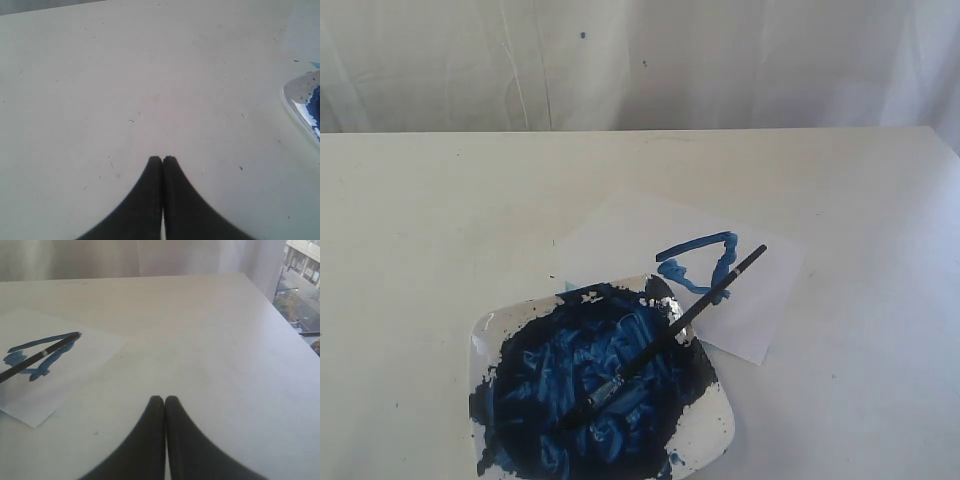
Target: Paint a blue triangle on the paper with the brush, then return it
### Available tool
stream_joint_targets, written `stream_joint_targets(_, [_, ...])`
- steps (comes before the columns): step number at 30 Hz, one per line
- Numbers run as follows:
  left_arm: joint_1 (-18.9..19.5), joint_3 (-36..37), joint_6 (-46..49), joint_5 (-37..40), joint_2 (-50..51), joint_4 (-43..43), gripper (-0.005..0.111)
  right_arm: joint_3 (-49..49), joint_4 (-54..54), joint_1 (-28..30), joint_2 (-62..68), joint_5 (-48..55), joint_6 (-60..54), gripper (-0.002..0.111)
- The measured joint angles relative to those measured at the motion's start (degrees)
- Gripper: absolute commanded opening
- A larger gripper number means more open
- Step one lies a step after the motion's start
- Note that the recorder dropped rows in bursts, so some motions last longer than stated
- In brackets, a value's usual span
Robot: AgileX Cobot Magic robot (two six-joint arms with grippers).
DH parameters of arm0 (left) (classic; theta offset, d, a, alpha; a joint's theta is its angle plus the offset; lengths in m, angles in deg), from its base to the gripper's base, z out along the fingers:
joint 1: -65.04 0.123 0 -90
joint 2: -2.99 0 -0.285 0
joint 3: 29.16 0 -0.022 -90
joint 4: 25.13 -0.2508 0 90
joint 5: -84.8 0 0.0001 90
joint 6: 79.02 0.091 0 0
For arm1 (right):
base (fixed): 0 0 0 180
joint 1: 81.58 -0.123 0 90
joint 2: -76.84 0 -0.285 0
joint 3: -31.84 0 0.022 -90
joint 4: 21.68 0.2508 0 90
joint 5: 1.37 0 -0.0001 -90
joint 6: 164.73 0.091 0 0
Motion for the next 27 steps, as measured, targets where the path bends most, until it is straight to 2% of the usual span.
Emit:
stream_joint_targets(3, [0.0,0.0,0.0,0.0,0.0,0.0,0.000,0.0,0.0,2.1,0.0,0.0,0.0,0.000])
stream_joint_targets(27, [0.0,0.0,0.0,0.0,0.0,0.0,0.000,0.0,0.0,2.3,0.0,0.2,0.2,0.000])
